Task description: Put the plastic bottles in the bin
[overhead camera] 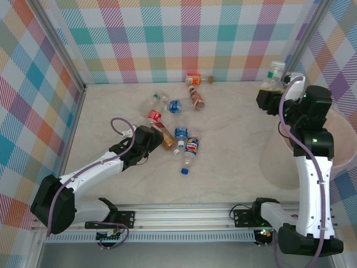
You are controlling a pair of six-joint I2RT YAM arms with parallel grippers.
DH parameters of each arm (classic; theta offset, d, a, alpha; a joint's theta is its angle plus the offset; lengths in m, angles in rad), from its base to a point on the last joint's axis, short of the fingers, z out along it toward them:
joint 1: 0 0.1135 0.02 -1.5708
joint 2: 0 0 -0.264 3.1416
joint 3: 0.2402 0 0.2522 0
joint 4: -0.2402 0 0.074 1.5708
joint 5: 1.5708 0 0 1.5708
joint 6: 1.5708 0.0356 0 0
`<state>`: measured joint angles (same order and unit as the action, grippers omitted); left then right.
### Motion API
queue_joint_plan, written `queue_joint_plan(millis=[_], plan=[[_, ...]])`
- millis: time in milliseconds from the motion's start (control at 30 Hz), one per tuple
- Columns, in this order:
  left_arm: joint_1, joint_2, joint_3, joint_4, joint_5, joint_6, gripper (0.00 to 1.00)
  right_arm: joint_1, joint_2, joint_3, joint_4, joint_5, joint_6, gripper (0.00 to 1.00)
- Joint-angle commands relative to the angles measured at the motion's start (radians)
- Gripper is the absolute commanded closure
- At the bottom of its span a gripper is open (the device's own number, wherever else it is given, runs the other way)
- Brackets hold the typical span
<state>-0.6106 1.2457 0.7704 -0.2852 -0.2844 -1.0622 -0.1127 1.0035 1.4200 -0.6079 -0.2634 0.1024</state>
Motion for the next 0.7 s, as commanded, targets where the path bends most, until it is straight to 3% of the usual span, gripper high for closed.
queue_joint_plan(millis=[0, 167, 400, 567, 667], plan=[[0.014, 0.003, 0.002, 0.0, -0.008, -0.003, 0.0, -0.09, -0.008, 0.064, -0.088, -0.063, 0.02, 0.6], [0.015, 0.02, 0.014, 0.034, 0.004, 0.008, 0.0, -0.266, 0.007, 0.137, -0.232, -0.127, -0.03, 0.61], [0.02, 0.024, 0.018, 0.028, 0.011, 0.011, 0.0, -0.465, 0.021, 0.093, -0.191, -0.216, 0.038, 0.61], [0.024, -0.003, 0.009, 0.017, -0.013, 0.011, 0.0, -0.49, 0.054, 0.129, -0.325, 0.044, -0.024, 0.61], [0.029, -0.003, 0.014, 0.016, -0.019, 0.019, 0.0, -0.49, 0.048, 0.096, -0.365, 0.081, -0.04, 0.6]])
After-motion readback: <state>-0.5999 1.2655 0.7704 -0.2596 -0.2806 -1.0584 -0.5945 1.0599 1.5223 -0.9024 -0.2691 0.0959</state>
